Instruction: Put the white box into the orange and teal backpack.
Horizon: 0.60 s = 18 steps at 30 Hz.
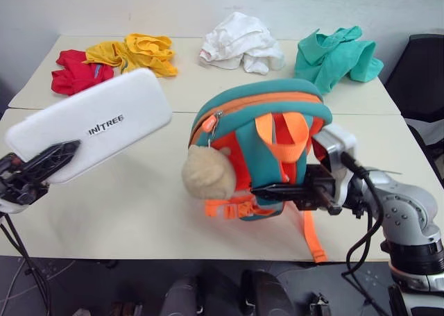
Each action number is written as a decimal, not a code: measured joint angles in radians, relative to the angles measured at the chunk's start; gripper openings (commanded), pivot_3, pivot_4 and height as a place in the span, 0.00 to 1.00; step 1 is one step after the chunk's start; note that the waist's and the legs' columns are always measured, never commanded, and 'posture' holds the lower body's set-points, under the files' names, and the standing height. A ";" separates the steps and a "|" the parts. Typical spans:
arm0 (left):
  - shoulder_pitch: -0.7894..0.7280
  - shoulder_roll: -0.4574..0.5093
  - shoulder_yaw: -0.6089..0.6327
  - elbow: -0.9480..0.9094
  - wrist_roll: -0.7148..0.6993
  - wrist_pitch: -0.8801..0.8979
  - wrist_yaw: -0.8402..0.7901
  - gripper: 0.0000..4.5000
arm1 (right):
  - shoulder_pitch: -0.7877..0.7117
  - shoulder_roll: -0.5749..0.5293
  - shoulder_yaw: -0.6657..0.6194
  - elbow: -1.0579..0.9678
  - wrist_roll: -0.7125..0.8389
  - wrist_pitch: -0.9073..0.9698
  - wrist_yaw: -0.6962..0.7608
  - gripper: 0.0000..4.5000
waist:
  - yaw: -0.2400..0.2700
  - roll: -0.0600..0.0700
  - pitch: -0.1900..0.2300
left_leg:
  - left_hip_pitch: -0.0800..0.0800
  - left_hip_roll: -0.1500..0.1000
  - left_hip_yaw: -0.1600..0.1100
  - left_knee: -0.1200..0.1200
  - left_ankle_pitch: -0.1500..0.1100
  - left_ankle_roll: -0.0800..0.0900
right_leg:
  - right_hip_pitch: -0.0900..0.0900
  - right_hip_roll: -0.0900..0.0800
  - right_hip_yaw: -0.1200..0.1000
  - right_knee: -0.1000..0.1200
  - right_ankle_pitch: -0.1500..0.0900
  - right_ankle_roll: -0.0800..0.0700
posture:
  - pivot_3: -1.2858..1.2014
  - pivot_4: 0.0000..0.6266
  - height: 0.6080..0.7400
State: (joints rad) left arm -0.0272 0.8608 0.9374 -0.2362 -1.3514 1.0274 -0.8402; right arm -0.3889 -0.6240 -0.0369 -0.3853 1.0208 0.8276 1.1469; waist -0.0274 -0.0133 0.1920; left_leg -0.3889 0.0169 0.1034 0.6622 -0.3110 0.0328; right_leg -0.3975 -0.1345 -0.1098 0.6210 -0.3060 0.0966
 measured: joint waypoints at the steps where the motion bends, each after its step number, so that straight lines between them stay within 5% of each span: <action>1: 0.011 0.006 0.018 -0.030 -0.037 0.006 0.012 0.27 | 0.006 0.000 0.004 -0.001 -0.010 -0.006 0.000 0.00 | 0.000 0.000 0.000 | 0.000 0.000 0.000 0.000 0.000 0.000 | 0.000 0.000 0.000 0.000 0.000 0.000 | 0.52 0.24 1.00; 8: 0.049 0.016 -0.063 -0.142 -0.075 -0.007 0.009 0.27 | 0.003 0.015 0.033 0.007 -0.057 -0.044 0.001 0.00 | 0.001 0.000 0.000 | 0.002 -0.001 0.000 0.000 0.000 -0.001 | 0.001 0.000 0.000 0.002 -0.001 -0.001 | 0.52 0.24 1.00; 18: -0.010 0.133 -0.317 -0.001 0.302 -0.263 -0.255 0.27 | -0.020 0.011 0.034 0.035 -0.072 -0.059 0.012 0.00 | 0.001 0.000 0.000 | 0.001 -0.001 0.001 0.000 -0.001 0.000 | 0.000 0.001 0.000 0.000 -0.001 -0.001 | 0.52 0.24 1.00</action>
State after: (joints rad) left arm -0.0367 0.9943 0.6209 -0.2376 -1.0490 0.7645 -1.0952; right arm -0.4090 -0.6128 -0.0031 -0.3504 0.9486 0.7683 1.1589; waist -0.0263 -0.0128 0.1922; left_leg -0.3881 0.0162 0.1048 0.6619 -0.3115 0.0327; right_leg -0.3980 -0.1335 -0.1100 0.6212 -0.3065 0.0956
